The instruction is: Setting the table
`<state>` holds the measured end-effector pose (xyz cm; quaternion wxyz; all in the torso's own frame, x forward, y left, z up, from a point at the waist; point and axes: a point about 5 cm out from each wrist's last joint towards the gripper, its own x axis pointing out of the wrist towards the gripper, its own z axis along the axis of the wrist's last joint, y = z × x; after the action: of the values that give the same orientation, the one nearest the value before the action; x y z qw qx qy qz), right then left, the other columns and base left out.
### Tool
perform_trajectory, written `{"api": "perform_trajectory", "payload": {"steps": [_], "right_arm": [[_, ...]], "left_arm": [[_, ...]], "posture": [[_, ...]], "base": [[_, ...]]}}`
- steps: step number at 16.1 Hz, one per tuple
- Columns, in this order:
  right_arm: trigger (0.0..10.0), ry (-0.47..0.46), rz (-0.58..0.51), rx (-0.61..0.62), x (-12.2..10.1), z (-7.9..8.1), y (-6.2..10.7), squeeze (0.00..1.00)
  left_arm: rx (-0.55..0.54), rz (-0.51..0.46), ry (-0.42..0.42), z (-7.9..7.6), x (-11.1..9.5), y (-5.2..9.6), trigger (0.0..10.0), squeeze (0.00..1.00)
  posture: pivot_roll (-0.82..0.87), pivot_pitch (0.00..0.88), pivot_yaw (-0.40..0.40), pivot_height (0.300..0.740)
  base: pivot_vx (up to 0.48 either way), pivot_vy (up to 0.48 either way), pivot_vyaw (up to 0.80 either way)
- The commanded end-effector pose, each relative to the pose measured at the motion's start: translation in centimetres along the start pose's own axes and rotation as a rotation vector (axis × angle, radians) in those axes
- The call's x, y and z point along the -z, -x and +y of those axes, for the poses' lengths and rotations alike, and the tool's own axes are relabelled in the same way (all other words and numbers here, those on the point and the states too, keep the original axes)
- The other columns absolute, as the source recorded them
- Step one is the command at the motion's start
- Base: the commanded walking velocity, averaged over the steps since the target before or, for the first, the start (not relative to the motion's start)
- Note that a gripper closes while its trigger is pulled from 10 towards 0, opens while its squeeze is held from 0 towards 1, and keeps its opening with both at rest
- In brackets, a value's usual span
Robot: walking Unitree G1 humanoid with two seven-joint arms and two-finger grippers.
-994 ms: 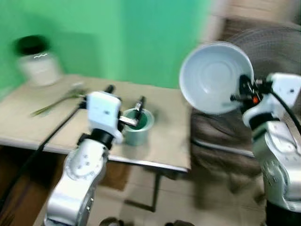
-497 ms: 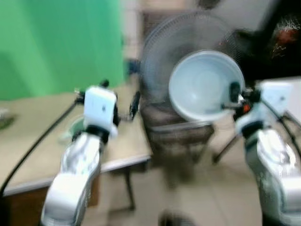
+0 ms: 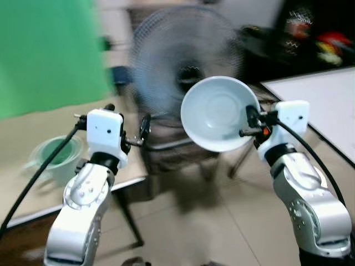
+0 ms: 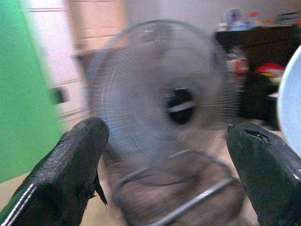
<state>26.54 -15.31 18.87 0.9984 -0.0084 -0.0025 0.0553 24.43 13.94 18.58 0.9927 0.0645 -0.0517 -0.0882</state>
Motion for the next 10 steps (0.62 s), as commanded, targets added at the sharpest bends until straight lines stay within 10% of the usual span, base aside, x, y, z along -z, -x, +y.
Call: {"api": "perform_trajectory", "payload": {"steps": [1,10], "right_arm": [[10.0,0.008,-0.03,0.02,-0.6,-0.3,-0.2,0.0],[10.0,0.067,-0.054,-0.007,-1.4,0.6,0.3,0.0]], "left_arm": [[0.011,0.021,-0.014,-0.3,0.5,0.0,10.0,0.0],[-0.002,0.049,0.08,-1.5,1.4,0.1,10.0,0.0]], "posture": [[0.04,0.0,-0.054,0.74],[-0.01,0.03,-0.031,0.74]], "base": [[0.0,0.0,-0.8],[0.0,0.0,-0.8]]}}
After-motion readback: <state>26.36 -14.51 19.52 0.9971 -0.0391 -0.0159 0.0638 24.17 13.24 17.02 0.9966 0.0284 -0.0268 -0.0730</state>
